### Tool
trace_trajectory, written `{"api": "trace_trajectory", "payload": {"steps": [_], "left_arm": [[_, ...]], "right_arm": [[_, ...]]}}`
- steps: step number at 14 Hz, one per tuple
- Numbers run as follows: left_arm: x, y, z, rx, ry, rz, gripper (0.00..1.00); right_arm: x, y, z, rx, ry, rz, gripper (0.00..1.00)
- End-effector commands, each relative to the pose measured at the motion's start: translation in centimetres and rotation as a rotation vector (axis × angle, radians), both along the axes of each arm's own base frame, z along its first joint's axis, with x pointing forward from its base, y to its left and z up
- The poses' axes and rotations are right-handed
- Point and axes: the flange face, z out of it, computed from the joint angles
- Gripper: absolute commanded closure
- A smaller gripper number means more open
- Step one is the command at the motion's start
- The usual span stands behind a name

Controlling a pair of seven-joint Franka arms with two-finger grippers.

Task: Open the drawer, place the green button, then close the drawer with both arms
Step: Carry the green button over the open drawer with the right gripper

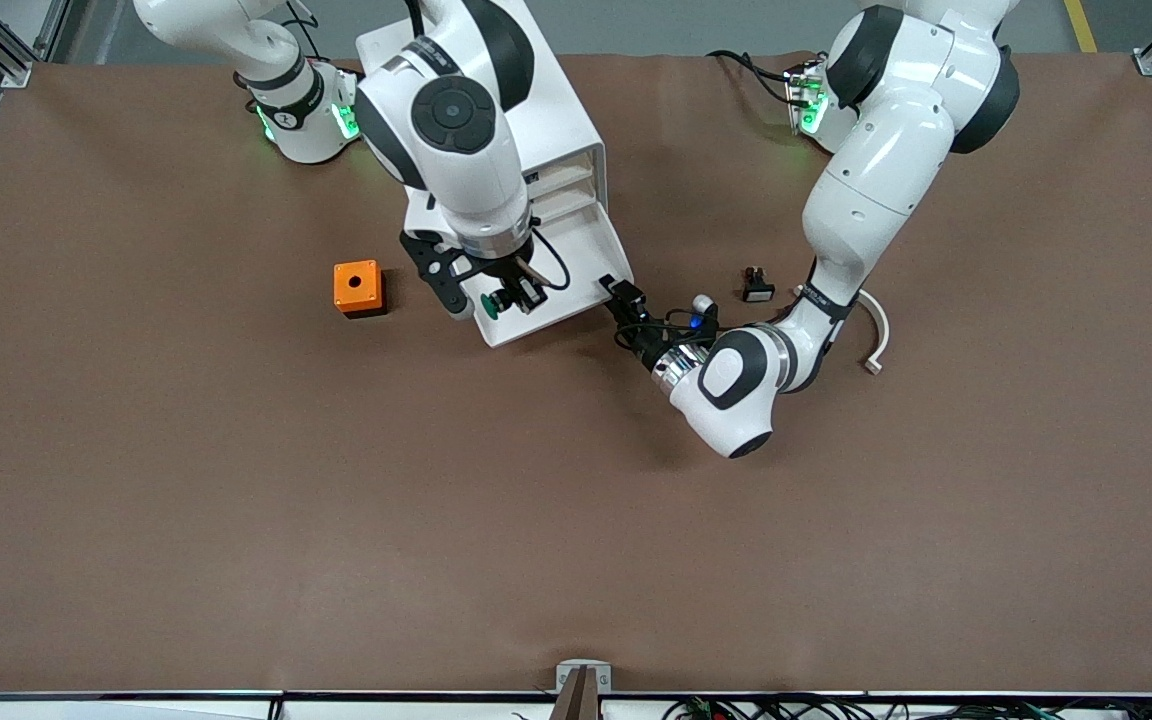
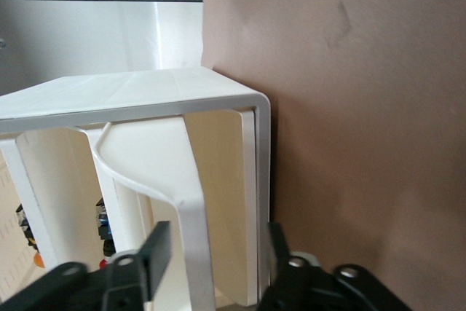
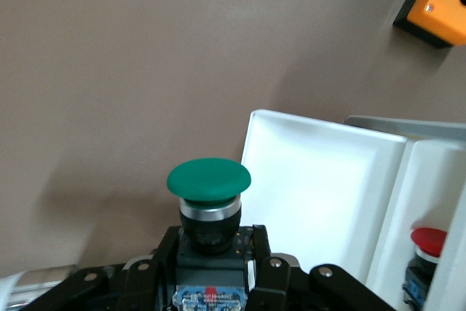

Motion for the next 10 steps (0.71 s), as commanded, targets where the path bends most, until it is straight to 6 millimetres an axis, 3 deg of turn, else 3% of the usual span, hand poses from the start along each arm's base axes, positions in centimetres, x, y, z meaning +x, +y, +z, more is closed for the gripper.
{"api": "trace_trajectory", "payload": {"steps": [1,5,10], "left_arm": [[2.9,0.9,2.9,-0.123,-0.103,0.019,0.00],[5.6,2.7,7.4,-0.305,-0.319,-0.025,0.00],[6.7,4.4,8.8,-0.402,-0.544,-0.227,0.00]], "right_arm": [[-1.3,1.5,-3.3,-0.021,-0.018,-0.021,1.00],[-3.6,3.5,-7.9,-0.064,-0.019,-0.025,1.00],[-5.0,5.0,-11.9,-0.117,-0.030,-0.037,1.00]]}}
